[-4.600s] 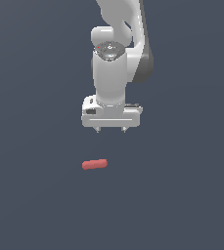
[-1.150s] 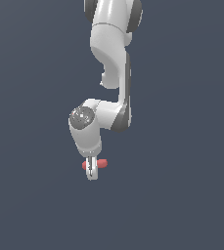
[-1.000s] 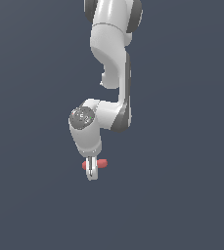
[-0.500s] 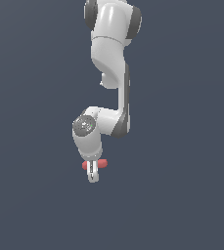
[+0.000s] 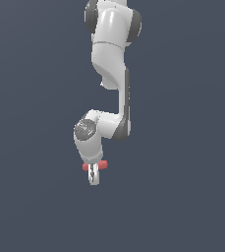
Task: Pick up the object and move it to a goal position.
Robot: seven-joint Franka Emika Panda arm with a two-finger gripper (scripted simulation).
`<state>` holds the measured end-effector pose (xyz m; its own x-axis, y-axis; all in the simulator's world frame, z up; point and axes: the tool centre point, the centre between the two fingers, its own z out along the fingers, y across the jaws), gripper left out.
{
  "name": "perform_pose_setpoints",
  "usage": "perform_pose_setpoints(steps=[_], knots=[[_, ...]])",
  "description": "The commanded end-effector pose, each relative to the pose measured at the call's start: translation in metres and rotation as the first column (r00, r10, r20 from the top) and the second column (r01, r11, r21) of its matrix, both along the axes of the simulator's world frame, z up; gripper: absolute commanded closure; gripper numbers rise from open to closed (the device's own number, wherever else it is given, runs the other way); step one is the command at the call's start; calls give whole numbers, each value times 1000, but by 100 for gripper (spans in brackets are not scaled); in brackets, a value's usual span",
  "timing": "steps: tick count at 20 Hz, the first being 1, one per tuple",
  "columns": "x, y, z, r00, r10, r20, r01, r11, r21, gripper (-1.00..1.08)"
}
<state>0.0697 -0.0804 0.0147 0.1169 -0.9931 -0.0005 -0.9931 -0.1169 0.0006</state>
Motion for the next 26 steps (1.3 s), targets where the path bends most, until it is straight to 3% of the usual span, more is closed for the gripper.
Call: perform_pose_setpoints(steps=[1, 15, 26], knots=[[0, 0, 0, 1000, 0, 0, 0, 1000, 0, 108], [-2, 9, 17, 1000, 0, 0, 0, 1000, 0, 108], [-13, 56, 101, 1000, -1, 0, 1, 1000, 1, 108]])
